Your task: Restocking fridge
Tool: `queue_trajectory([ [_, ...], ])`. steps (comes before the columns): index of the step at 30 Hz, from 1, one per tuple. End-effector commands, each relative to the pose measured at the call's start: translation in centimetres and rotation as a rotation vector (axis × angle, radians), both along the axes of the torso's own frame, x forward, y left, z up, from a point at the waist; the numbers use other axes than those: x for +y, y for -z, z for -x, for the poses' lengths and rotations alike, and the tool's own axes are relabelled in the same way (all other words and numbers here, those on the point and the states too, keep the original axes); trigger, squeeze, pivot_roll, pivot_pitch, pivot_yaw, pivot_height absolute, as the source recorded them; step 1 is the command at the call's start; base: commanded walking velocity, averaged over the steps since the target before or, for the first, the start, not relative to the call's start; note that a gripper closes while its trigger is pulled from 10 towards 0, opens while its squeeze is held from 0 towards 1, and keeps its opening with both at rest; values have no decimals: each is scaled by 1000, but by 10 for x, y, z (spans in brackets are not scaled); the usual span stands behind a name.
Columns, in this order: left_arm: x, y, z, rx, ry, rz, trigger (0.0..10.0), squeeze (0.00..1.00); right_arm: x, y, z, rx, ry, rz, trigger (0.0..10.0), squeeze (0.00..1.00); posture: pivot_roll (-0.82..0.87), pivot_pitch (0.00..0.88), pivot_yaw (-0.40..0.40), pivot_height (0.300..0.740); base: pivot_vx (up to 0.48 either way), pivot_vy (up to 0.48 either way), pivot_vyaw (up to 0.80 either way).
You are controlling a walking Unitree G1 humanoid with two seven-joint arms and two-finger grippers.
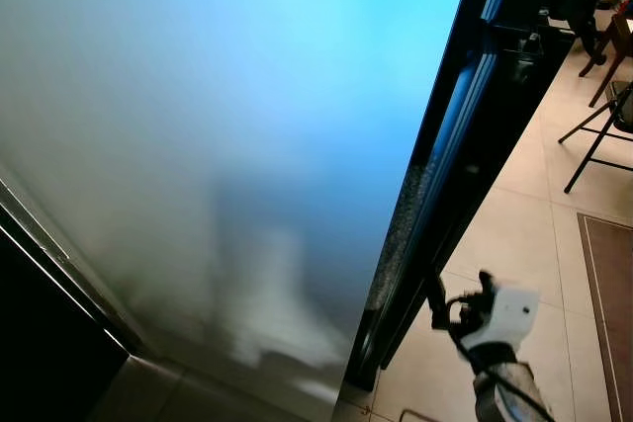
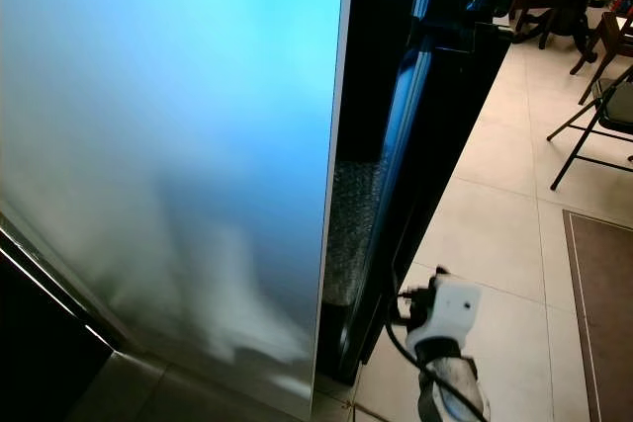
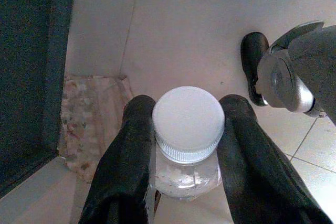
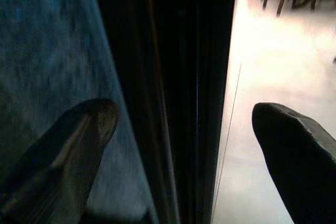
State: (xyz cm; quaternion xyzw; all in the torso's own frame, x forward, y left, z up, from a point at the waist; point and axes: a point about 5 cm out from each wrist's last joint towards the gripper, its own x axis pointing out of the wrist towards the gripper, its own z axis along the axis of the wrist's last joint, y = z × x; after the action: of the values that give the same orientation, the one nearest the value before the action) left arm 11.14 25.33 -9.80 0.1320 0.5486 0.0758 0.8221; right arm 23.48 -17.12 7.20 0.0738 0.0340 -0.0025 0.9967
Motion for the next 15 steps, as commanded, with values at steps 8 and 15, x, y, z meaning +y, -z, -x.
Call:
queue_trajectory([
  [8,-2,1,2,8,1,3,10000,0,7,-15,-19,10,-63,0,10000,1000,15,0,-44,740,0,0,0],
  [15,-2,1,2,7,-2,3,10000,0,20,-20,-30,-5,-92,2,10000,1000,17,0,-43,740,0,0,0],
])
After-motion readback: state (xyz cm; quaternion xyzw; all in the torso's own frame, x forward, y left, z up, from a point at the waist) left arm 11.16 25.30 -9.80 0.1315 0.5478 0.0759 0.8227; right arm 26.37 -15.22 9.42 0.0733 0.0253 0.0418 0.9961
